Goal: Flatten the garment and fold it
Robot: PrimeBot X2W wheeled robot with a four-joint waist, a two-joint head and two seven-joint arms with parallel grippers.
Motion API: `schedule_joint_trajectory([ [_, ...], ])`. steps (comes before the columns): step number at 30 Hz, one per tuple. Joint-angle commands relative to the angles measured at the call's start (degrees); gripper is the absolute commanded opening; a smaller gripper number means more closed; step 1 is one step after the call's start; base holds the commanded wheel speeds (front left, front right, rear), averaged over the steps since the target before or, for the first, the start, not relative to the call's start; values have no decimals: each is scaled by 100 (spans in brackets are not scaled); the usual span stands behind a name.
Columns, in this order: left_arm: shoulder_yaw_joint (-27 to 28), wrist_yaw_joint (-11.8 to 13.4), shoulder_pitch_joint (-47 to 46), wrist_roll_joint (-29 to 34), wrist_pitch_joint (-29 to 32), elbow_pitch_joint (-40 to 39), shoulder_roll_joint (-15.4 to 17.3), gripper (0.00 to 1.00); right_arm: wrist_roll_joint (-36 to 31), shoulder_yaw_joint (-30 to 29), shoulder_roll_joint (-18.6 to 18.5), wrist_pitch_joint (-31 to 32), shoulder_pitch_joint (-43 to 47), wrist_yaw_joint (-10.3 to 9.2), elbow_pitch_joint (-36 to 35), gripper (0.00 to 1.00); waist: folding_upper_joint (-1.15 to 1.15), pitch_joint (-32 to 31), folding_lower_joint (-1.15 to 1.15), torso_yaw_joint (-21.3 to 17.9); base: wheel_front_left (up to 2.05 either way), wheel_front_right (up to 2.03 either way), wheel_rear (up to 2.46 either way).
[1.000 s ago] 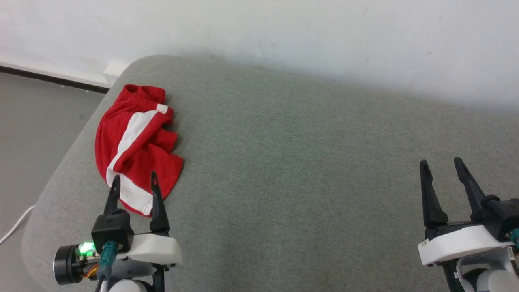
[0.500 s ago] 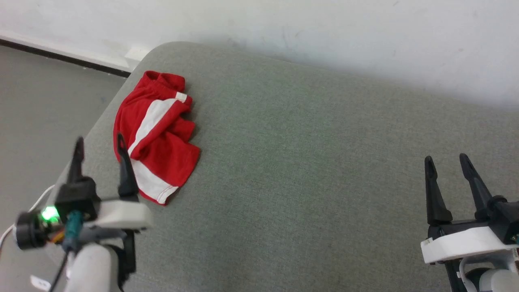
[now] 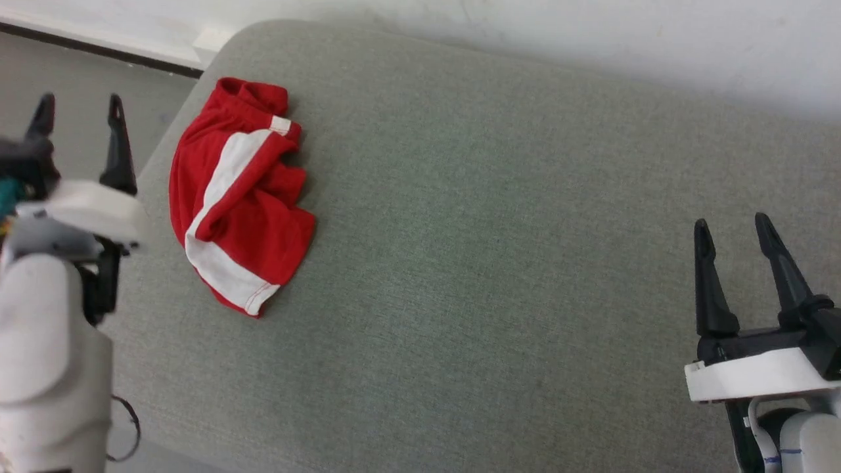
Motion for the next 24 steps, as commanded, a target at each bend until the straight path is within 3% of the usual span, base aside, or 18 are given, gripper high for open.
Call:
schedule_joint_trajectory([
  [1,-20,-161,-332,-85,137,215,130,100,-45,-26,11,-54,-118,-9,-63,100,0,270,-1,-60,0,0,0],
  [7,-425,-605,-1205,-474,1211,1021,485,100,-108,-47,13,-126,-337,-10,-145,100,0,660,-1,-159,0,0,0],
  [14,-1738,-674,-1786,-1713,2708,1151,1022,100,-137,-22,14,-210,-549,-11,-247,100,0,1074,-1,-318,0,0,0],
  [24,-3083,-739,-2216,-3083,4430,1607,1771,100,-185,-1,16,-330,-853,-12,-364,100,0,1672,-1,-574,0,0,0],
])
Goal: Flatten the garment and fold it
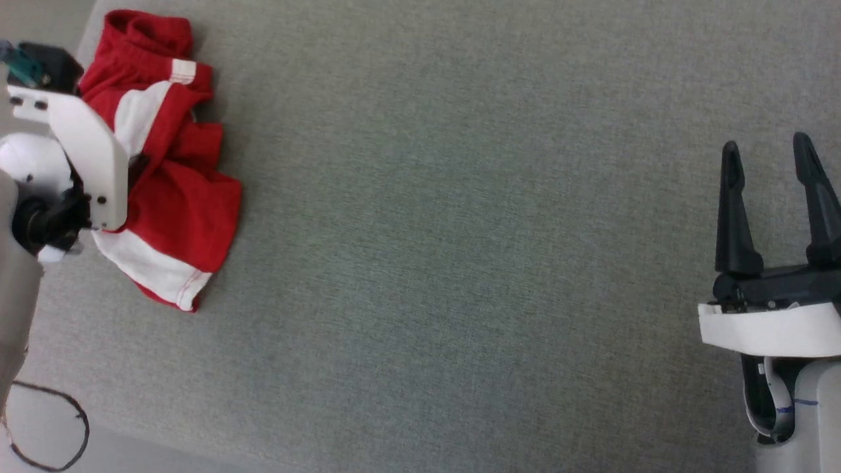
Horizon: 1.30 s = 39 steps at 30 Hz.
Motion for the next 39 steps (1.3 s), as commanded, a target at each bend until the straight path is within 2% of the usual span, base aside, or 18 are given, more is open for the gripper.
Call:
schedule_joint_trajectory([
  [1,-192,-28,-145,-142,224,222,161,100,-23,4,7,-67,-141,-12,-55,100,0,267,-1,-180,0,0,0],
  [5,-538,-49,-151,-394,573,625,188,100,-18,34,7,-106,-242,-12,-79,100,0,413,-1,-253,0,0,0],
  [11,-949,-49,-68,-566,520,813,24,100,-29,31,7,-106,-246,-12,-39,100,0,369,-1,-276,0,0,0],
  [12,-1014,-49,-71,-588,512,846,15,49,-25,44,7,-106,-237,-12,-14,100,0,318,-1,-275,0,0,0],
  [13,-1069,-49,-95,-593,474,862,28,9,-13,62,7,-106,-228,-12,9,100,0,250,-1,-274,0,0,0],
  [14,-1117,-49,-127,-601,427,871,50,0,9,70,7,-106,-215,-12,25,100,0,171,-1,-268,0,0,0],
  [19,-1392,-49,-442,-398,-76,738,336,0,158,102,7,-106,-51,-12,107,100,0,-350,-1,-209,0,0,0],
  [26,-1873,-49,-1092,-76,-931,198,549,0,356,54,7,-106,293,-12,206,100,0,-1011,-1,-87,0,0,0],
  [34,-2440,-49,-1792,146,-1508,-496,417,0,552,35,7,-106,445,-12,240,100,0,-1402,-1,-294,0,0,0],
  [39,-2898,-49,-2214,163,-1702,-991,257,0,691,42,7,-106,491,-12,249,100,0,-1509,-1,-723,0,0,0],
])
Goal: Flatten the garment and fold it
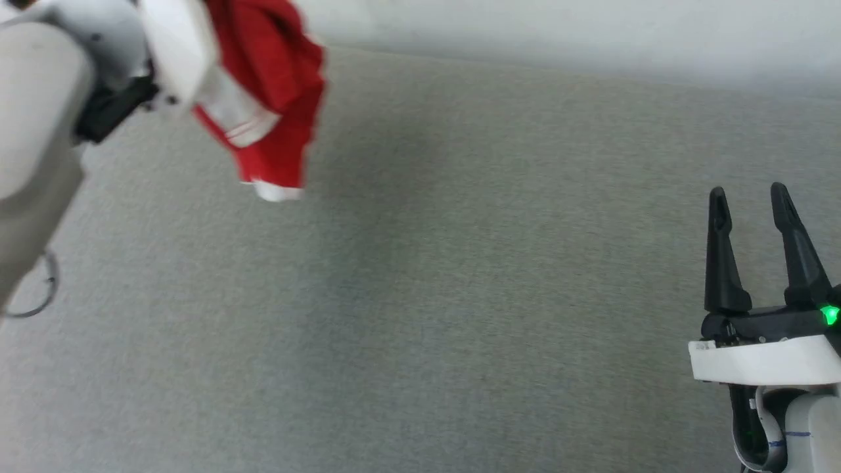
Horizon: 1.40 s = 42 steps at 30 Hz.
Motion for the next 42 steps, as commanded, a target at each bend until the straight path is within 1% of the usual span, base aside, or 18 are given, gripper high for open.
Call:
schedule_joint_trajectory([
  [1,-79,-6,-91,-33,-83,-111,-118,0,43,19,5,-27,60,-11,27,100,0,-128,1,-430,0,0,0],
  [3,-200,-6,-154,-178,-166,-282,-249,0,80,20,5,-27,82,-11,37,100,0,-144,1,-652,0,0,0],
  [5,-372,-6,-228,-173,-251,-430,-341,0,110,19,5,-27,102,-11,45,100,0,-152,1,-897,0,0,0],
  [10,-727,-6,-197,-414,-527,-686,-762,0,177,-18,5,-27,140,-11,61,100,0,-140,1,-1455,0,0,0],
  [13,-1043,-6,-96,-506,-682,-729,-996,0,215,-46,5,-27,145,-11,64,100,0,-91,1,-1723,0,0,0],
  [17,-1589,-6,231,-692,-769,-659,-1345,0,257,-82,5,-27,145,-11,60,100,0,7,1,-1963,0,0,0],
  [21,-1811,-6,878,-691,-724,-564,-1720,0,287,-98,5,-27,131,-11,54,100,0,92,1,-2065,0,0,0],
  [24,-1824,-6,1722,-340,-398,-689,-1992,0,305,-88,5,-27,112,-11,46,100,0,149,1,-2107,0,0,0],
  [26,-1826,-6,2236,-123,-183,-809,-2118,0,309,-96,5,-27,104,-11,45,100,0,177,1,-2102,0,0,0],
  [29,-1827,-7,2800,235,26,-933,-2216,0,292,-79,5,-27,75,-11,52,100,0,214,1,-2087,0,0,0],
  [34,-1827,-7,3394,565,276,-1093,-2335,0,237,-77,5,-27,56,-11,69,100,0,173,1,-1979,0,0,0],
  [37,-1828,-7,3432,639,33,-1057,-2368,0,195,-108,5,-27,101,-11,94,100,0,56,1,-1866,0,0,0],
  [38,-1828,-7,3373,654,-164,-1006,-2381,42,182,-122,5,-27,128,-11,99,100,0,-3,1,-1823,0,0,0],
  [39,-1828,-7,3285,659,-439,-916,-2400,100,167,-141,5,-27,164,-11,106,100,0,-77,1,-1770,0,0,0],
  [42,-1824,-7,3079,592,-1163,-639,-2478,100,121,-162,5,-27,298,-11,126,100,0,-298,1,-1650,0,0,0],
])
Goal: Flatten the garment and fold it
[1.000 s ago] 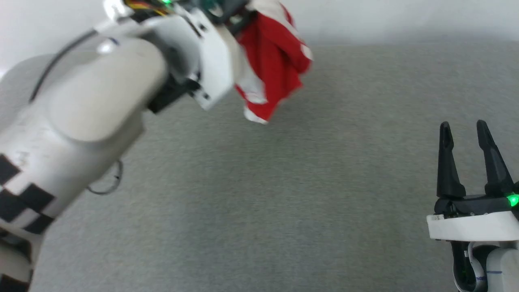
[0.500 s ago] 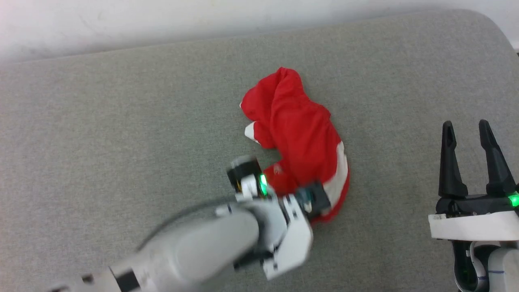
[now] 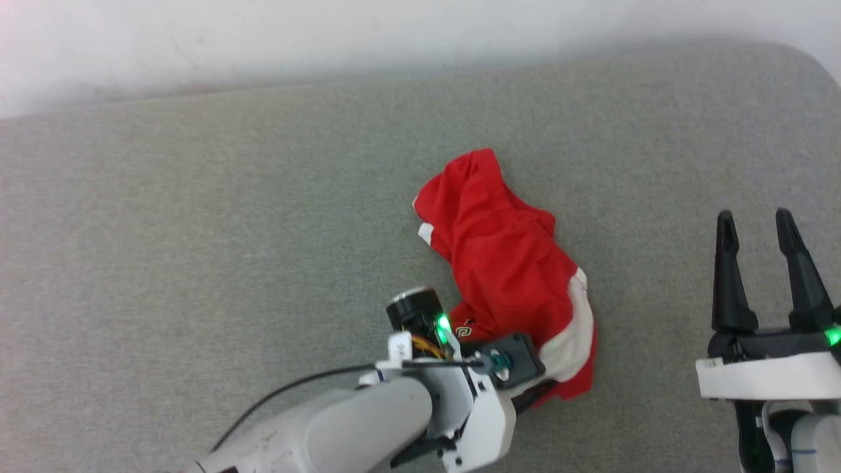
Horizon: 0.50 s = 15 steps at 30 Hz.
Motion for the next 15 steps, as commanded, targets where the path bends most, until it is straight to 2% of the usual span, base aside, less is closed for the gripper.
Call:
schedule_joint_trajectory([
  [1,56,-2,-144,-54,-316,80,-59,100,-70,-31,10,-27,134,-11,14,100,0,-299,0,204,0,0,0],
  [5,339,214,-167,-20,-1049,95,-109,100,-108,-68,10,-27,291,-11,14,100,0,-544,0,332,0,0,0],
  [10,775,1041,-69,242,-1920,26,-12,100,-143,-124,10,-27,435,-11,-2,100,0,-712,0,458,0,0,0],
  [15,1426,1973,233,341,-2268,-67,159,100,-167,-185,10,-27,504,-11,-26,100,0,-770,0,511,0,0,0],
])
